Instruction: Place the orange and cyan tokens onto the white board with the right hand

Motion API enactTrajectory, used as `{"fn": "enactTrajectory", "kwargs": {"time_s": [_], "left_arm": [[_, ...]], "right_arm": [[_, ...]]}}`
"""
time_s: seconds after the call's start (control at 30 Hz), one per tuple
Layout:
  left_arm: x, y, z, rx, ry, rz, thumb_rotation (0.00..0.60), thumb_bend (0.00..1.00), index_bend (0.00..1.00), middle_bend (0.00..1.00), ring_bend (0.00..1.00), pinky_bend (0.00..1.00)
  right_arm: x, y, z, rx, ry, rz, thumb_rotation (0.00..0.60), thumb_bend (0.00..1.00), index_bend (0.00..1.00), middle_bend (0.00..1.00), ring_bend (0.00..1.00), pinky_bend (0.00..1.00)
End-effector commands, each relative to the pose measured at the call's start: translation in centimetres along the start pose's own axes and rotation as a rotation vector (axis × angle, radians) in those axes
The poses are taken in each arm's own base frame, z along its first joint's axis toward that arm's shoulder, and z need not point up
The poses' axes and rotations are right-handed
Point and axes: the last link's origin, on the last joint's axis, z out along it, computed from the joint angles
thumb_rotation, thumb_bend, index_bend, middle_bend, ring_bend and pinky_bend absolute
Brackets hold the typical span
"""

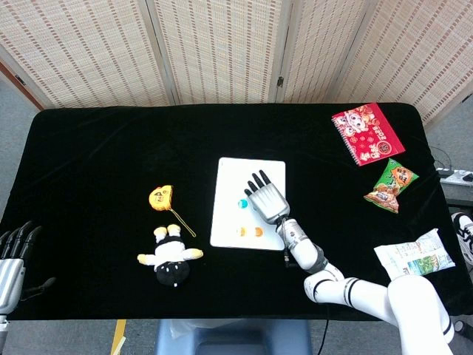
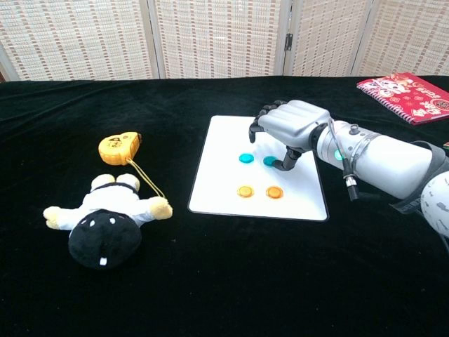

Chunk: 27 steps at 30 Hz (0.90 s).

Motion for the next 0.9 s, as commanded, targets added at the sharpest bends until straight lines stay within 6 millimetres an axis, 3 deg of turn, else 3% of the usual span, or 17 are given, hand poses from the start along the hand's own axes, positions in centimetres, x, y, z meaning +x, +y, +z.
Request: {"fn": "enactTrajectory", "kwargs": {"time_s": [0.03, 0.17, 0.3, 0.63, 0.9], "left_arm": [[0.0, 0.0, 0.1, -0.003, 0.002, -0.001, 0.600, 0.07, 0.00, 0.00, 0.00, 0.00], [0.2, 0.1, 0.1, -0.004, 0.008, -0.001, 0.600, 0.07, 0.00, 0.00, 0.00, 0.00], [0.2, 0.1, 0.3, -0.005, 0.014, -0.003, 0.600, 0.07, 0.00, 0.00, 0.00, 0.00], [0.3, 1.0, 1.1, -0.029, 0.033, -0.001, 0.600, 0.07, 0.00, 0.00, 0.00, 0.00], [0.3, 1.7, 1.5, -0.033, 0.044, 0.000, 0.600, 0.07, 0.00, 0.00, 0.00, 0.00]], "right_arm": [[0.3, 0.2, -0.2, -0.003, 0.013, 0.013, 0.600, 0.30, 0.17, 0.13, 0.03, 0.00], [1.3, 1.4, -1.3, -0.023, 0.059, 0.053, 0.600, 0.30, 0.16, 0.13, 0.04, 0.00], [2.4, 4.2, -3.8, -0.071, 0.112, 0.082, 0.600, 0.30, 0.16, 0.13, 0.05, 0.00], [4.0, 11.6, -13.8, -0.207, 0.178, 0.137, 0.600, 0.30, 0.16, 0.12, 0.08, 0.00], [4.1, 14.5, -22.2, -0.274, 0.238, 0.211, 0.600, 0.30, 0.16, 0.11, 0.08, 0.00]]}}
